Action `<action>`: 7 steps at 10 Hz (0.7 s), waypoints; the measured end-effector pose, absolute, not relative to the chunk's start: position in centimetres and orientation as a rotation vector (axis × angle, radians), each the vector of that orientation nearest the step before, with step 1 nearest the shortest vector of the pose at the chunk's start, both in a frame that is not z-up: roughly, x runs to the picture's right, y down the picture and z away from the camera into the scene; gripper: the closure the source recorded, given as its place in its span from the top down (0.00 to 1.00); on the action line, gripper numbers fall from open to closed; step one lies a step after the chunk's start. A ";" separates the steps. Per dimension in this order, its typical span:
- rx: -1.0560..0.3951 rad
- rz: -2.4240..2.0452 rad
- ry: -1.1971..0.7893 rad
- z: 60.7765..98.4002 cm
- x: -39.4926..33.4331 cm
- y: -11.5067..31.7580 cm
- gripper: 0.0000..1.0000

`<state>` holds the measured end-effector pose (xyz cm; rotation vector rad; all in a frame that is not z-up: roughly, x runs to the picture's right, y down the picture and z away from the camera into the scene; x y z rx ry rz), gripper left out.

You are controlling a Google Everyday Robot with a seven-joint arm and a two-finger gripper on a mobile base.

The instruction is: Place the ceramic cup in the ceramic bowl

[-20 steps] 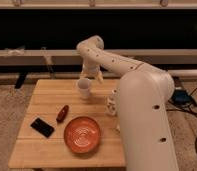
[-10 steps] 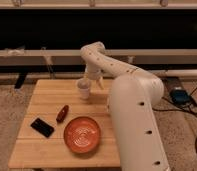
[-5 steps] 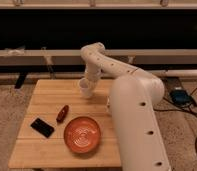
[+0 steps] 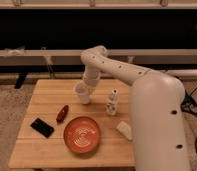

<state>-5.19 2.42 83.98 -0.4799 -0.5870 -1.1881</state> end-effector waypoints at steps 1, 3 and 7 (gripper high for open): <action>-0.463 -1.198 -0.590 82.8 -5.7 2.9 0.00; -0.414 -1.229 -0.595 78.9 -6.8 4.5 0.00; -0.342 -1.264 -0.592 71.9 -6.7 8.1 0.00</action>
